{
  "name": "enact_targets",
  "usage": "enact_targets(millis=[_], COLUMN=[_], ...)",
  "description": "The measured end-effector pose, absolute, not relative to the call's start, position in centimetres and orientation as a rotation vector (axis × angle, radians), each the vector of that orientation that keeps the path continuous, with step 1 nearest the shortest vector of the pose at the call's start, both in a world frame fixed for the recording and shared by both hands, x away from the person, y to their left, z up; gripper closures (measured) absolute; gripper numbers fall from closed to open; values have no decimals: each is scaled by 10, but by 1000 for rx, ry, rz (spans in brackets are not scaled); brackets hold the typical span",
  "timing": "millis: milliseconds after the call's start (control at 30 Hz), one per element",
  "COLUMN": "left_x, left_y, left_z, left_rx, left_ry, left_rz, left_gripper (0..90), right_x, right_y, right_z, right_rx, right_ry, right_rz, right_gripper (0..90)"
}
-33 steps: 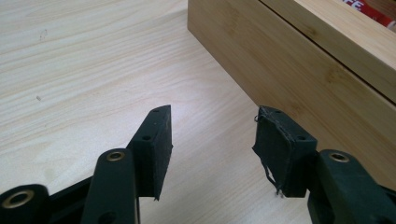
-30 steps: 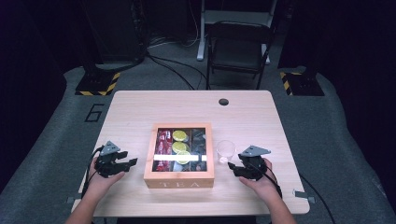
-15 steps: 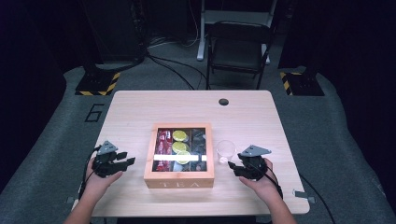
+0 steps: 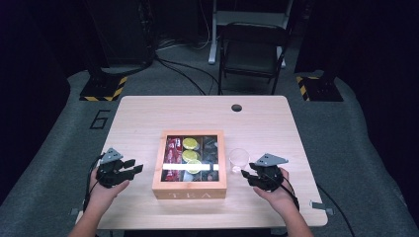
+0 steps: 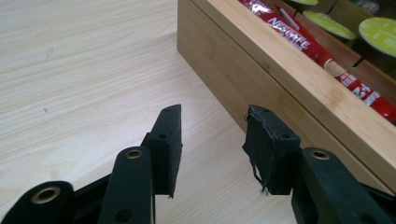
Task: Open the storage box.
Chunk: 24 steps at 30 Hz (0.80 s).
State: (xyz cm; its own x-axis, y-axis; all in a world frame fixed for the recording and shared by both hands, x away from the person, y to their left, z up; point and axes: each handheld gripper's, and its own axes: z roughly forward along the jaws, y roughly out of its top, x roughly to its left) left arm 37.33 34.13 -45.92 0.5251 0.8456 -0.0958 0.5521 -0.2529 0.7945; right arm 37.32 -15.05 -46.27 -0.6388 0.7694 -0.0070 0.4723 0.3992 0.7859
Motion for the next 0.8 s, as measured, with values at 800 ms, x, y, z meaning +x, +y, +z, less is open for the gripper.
enact_targets(millis=[800], left_x=[368], left_y=[339], left_z=[-451], left_rx=[1948], left_ry=[1107], left_rz=[460], left_gripper=[632], right_x=[350], right_y=[-137], right_z=[-407], right_rx=[966], right_ry=[2307], right_rz=[1178], right_gripper=[669])
